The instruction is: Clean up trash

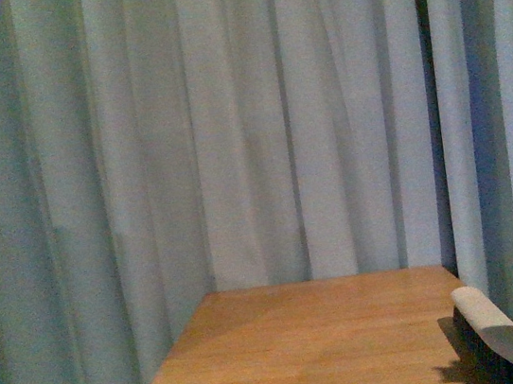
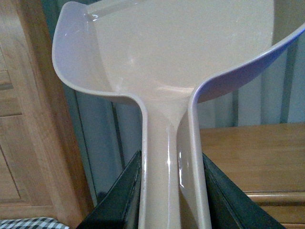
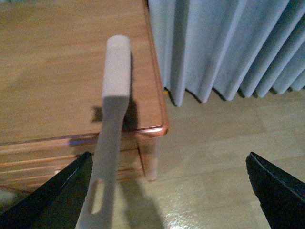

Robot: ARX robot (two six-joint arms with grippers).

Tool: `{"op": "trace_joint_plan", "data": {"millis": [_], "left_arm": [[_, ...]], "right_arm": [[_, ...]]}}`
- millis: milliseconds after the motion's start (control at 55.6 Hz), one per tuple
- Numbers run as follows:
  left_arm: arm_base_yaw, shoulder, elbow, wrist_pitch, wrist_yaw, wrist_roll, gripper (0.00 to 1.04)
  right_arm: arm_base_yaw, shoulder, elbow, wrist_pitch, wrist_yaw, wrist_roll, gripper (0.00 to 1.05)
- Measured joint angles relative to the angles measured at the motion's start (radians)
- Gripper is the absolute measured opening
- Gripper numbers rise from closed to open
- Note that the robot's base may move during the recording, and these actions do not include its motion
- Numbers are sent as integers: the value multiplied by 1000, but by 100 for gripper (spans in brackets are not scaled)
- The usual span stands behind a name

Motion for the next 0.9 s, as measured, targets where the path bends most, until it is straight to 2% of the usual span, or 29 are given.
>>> {"op": "trace_joint_plan", "data": {"millis": [162,396,899], "left_arm": [[0,0,0,0,0,0,29],[0,0,0,0,0,0,29],[0,0,0,0,0,0,29]], "right_arm": [[26,136,77,-72,-38,122,97],[22,228,109,-68,-62,199,97],[-36,356,172,-83,-144,226,97]]}}
